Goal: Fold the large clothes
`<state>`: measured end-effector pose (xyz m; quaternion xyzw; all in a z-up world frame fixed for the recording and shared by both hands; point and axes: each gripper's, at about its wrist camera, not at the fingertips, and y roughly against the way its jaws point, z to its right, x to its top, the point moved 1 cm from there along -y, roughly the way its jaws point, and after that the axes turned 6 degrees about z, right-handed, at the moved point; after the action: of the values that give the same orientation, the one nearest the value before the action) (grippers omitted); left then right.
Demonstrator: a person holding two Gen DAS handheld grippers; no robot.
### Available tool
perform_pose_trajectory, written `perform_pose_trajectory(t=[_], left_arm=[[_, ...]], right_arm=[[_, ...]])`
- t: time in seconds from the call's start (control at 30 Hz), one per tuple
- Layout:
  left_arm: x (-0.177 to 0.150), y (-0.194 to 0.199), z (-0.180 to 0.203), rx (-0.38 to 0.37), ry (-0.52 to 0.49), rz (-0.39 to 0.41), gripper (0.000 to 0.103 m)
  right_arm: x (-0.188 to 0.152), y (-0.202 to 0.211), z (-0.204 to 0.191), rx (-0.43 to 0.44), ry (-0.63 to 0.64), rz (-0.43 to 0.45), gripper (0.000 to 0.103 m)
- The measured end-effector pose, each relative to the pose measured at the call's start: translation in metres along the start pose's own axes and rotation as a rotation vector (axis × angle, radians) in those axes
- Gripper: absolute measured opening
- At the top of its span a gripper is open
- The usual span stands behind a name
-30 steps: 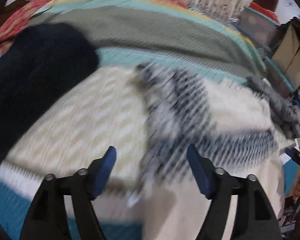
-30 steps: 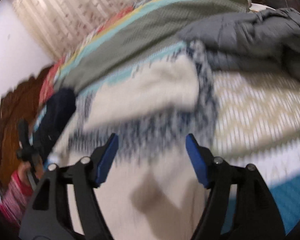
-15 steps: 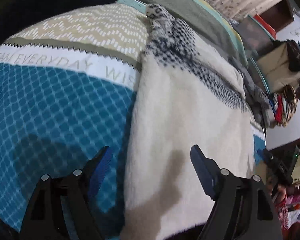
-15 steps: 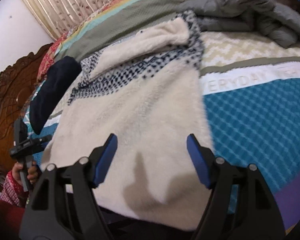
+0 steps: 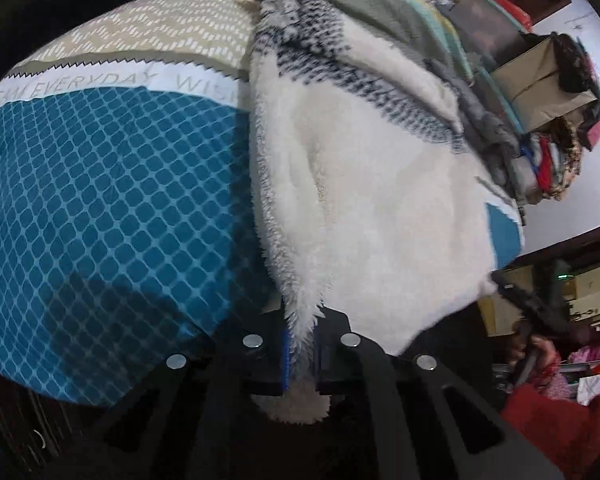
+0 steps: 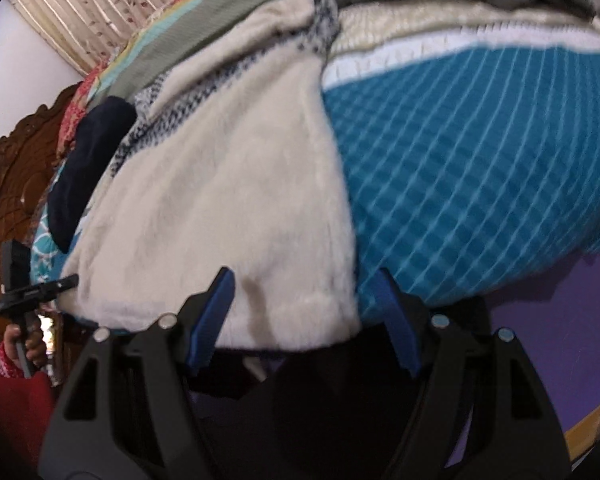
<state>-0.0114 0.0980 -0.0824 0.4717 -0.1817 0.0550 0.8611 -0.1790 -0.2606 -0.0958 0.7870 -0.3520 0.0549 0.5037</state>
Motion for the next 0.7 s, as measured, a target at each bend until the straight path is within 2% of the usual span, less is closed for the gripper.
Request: perform_pose_trajectory(t=[0.03,0.07,0.1,0.2,0.3,0.4,0.5,0.57,0.7], left_arm=[[-0.001,0.006,-0.001,-0.011,0.01,0.005,0.01],[0.0,0.012,-0.003,-0.021,0.022,0.014,0.01],[0.003,0.019,-0.006,-0.033,0.039,0.027,0.01],[0.01,0.033,-0.011,-0.055,0.086,0.051,0.01],[0.011,0.036,-0.006,-0.076,0.083,0.039,0.01],[0.005,0.023,0.005,-0.094,0.075,-0.011,0.01],[0.007,0.021,0.006,-0.142,0.113,-0.026,0.01],[0.014,0.026,0.0,-0.225,0.204,-0.007,0.01],[0.035,0.044,-0.008,-0.329,0.306,0.06,0.01]], right_arm=[[-0.003,-0.005,0.0,0.02,-0.005,-0.023,0.027],[-0.003,-0.006,0.001,0.044,-0.019,-0.031,0.014],[-0.003,-0.002,0.0,0.072,-0.029,-0.022,0.01],[0.001,0.027,-0.002,0.095,-0.005,0.023,0.008],[-0.008,0.067,0.016,0.046,-0.006,0.002,0.008],[-0.016,0.085,0.023,0.105,-0.049,-0.017,0.008],[-0.01,0.094,0.018,0.189,-0.073,0.02,0.008],[0.0,0.097,0.017,0.25,-0.103,0.054,0.008],[0.026,0.099,0.013,0.323,-0.127,0.096,0.009]])
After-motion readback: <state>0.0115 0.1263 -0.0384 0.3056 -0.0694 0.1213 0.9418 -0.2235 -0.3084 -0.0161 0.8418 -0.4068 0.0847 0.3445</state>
